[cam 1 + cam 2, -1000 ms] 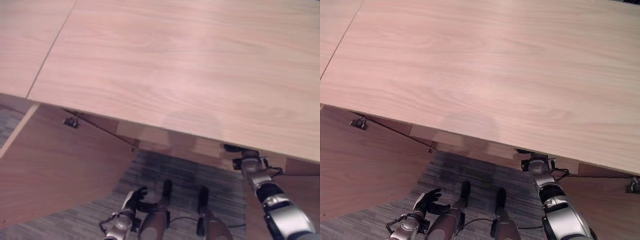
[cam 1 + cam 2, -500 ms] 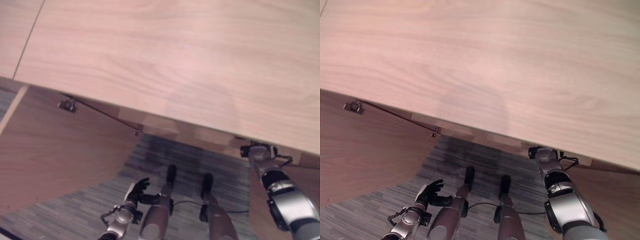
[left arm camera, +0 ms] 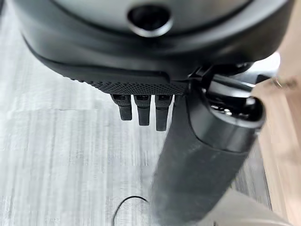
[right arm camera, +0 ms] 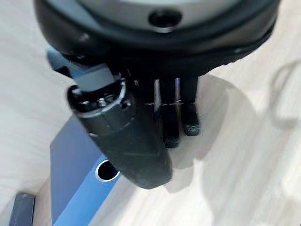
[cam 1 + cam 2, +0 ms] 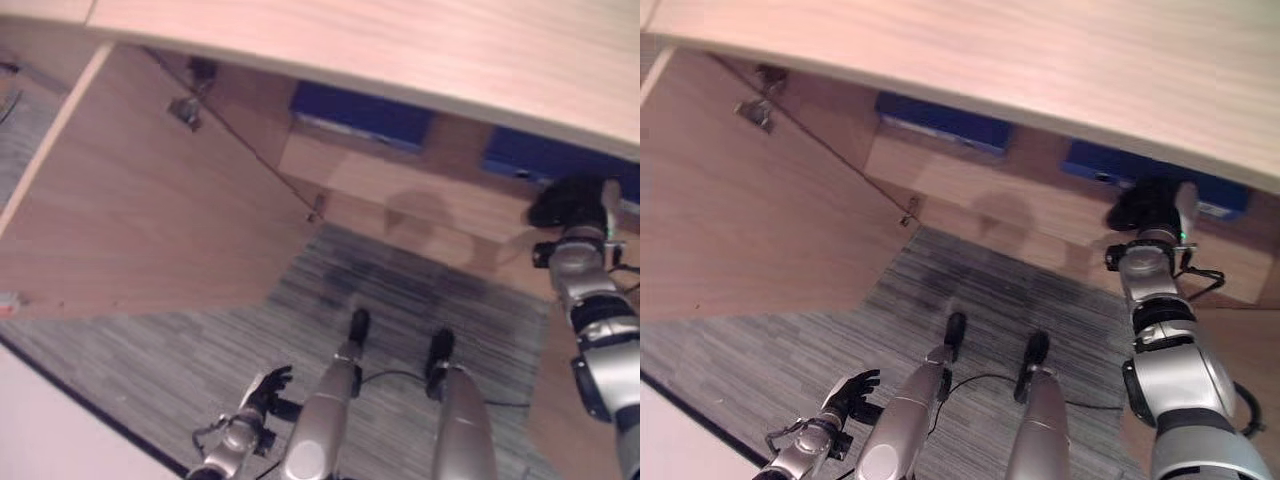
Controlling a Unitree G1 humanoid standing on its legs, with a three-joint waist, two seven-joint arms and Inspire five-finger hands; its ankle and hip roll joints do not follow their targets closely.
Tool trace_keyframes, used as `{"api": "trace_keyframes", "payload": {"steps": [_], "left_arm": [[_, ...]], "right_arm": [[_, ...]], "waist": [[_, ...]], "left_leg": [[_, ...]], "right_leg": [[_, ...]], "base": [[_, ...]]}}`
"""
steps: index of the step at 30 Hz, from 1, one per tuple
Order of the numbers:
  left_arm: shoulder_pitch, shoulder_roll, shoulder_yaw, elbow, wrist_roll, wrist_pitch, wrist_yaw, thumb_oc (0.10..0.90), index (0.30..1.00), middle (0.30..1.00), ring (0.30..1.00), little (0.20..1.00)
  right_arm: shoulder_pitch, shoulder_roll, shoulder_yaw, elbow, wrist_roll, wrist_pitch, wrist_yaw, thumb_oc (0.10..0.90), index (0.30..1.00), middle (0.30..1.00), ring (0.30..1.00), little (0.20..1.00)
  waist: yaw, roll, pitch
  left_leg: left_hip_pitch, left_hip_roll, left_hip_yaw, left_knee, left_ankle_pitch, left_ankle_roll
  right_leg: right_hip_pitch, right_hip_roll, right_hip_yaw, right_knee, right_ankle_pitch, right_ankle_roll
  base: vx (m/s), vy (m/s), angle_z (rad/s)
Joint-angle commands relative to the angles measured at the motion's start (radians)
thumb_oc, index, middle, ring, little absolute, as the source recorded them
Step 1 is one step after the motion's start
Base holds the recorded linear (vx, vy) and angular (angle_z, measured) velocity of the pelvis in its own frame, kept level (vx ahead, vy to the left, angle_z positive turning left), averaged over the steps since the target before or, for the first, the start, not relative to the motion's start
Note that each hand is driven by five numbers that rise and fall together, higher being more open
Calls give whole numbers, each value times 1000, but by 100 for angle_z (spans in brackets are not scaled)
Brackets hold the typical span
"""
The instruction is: Put the empty folder in the office cabinet
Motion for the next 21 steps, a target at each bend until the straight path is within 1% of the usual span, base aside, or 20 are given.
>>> {"api": "trace_keyframes", "payload": {"steps": [1, 2, 3, 6, 7, 9, 10, 11, 13, 14, 15, 16, 17, 20, 21], "left_arm": [[31, 27, -37, 48, 25, 1, -10, 800, 900, 900, 900, 900], [23, 12, -24, 76, 30, 10, -11, 800, 900, 900, 900, 900], [23, 13, -25, 76, 30, 10, -11, 800, 900, 900, 900, 900], [5, -24, 10, 128, 39, 27, -11, 800, 900, 900, 900, 900], [2, -34, 30, 147, 46, 33, -11, 800, 900, 900, 900, 900], [0, -52, 64, 174, 57, 44, -8, 800, 900, 900, 900, 900], [4, -71, 97, 194, 60, 54, -8, 800, 900, 900, 900, 900], [6, -70, 96, 194, 60, 53, -8, 800, 900, 900, 900, 900], [12, -80, 123, 212, 72, 61, -10, 800, 900, 900, 900, 900], [17, -83, 129, 216, 78, 63, -9, 800, 900, 900, 900, 900], [22, -89, 139, 217, 83, 65, -12, 800, 900, 900, 900, 900], [25, -92, 148, 218, 89, 69, -13, 800, 900, 900, 900, 900], [35, -97, 165, 217, 87, 69, -14, 800, 900, 900, 900, 900], [40, -99, 174, 218, 84, 69, -13, 800, 900, 900, 900, 900], [44, -100, 198, 217, 76, 68, -18, 800, 900, 900, 900, 900]], "right_arm": [[4, 8, 5, -11, 24, -33, 17, 400, 300, 300, 300, 300], [55, 51, -13, -31, 29, -31, 24, 400, 300, 300, 300, 300], [56, 51, -14, -32, 28, -31, 24, 400, 300, 300, 300, 300], [202, 154, -41, -127, 13, -33, 41, 400, 300, 300, 300, 300], [266, 185, -46, -179, 4, -37, 54, 400, 300, 300, 300, 300], [378, 241, -53, -270, -20, -37, 71, 400, 300, 300, 300, 300], [485, 290, -70, -335, -23, -43, 90, 400, 300, 300, 300, 300], [490, 291, -70, -339, -24, -41, 89, 400, 300, 300, 300, 300], [587, 322, -79, -400, -26, -46, 118, 400, 300, 300, 300, 300], [630, 333, -77, -430, -28, -44, 132, 474, 411, 411, 411, 411], [676, 340, -74, -463, -24, -42, 154, 800, 900, 900, 900, 900], [712, 345, -74, -483, -23, -43, 171, 800, 900, 900, 900, 900], [787, 350, -70, -541, -27, -40, 202, 800, 900, 900, 900, 900], [832, 345, -67, -581, -31, -39, 222, 800, 900, 900, 900, 900], [909, 332, -57, -652, -59, -39, 266, 800, 900, 900, 900, 900]], "waist": [[37, -29, -66], [33, -40, -84], [34, -39, -86], [16, -62, -129], [5, -74, -145], [-15, -90, -179], [-35, -105, -214], [-35, -106, -214], [-54, -118, -249], [-62, -120, -263], [-73, -123, -277], [-82, -126, -290], [-98, -126, -312], [-106, -129, -321], [-120, -133, -338]], "left_leg": [[148, 72, -36, -16, -26, -60], [198, 80, -36, -36, -31, -61], [196, 82, -37, -39, -26, -60], [280, 92, -34, -81, -27, -59], [313, 96, -32, -99, -27, -60], [363, 99, -28, -124, -27, -60], [403, 101, -23, -144, -28, -60], [406, 101, -23, -147, -27, -60], [449, 105, -12, -168, -28, -62], [467, 108, -6, -179, -27, -63], [484, 111, 3, -191, -23, -65], [497, 111, 9, -199, -22, -67], [521, 114, 21, -211, -21, -71], [531, 117, 26, -216, -20, -73], [550, 122, 36, -221, -19, -77]], "right_leg": [[219, -31, 2, -71, -78, 124], [269, -25, -2, -102, -72, 122], [270, -23, -3, -109, -64, 122], [351, -9, -14, -163, -51, 120], [385, -5, -17, -182, -48, 120], [432, 2, -21, -214, -43, 118], [473, 10, -22, -244, -35, 117], [477, 10, -22, -246, -34, 117], [517, 15, -22, -279, -23, 117], [535, 19, -18, -295, -18, 118], [550, 21, -16, -313, -12, 119], [561, 23, -14, -325, -8, 120], [580, 26, -12, -343, -1, 119], [590, 29, -7, -350, 1, 118], [612, 33, -5, -371, 4, 116]], "base": [[119, -10, 3], [87, -5, 1], [104, 10, -3], [128, 3, -10], [153, -14, -3], [134, -2, -8], [101, -4, -14], [84, -16, -10], [75, -6, -9], [73, 7, -11], [49, 10, -11], [67, 15, -19], [48, 8, -32], [19, -20, -26], [-15, -43, -7]]}}
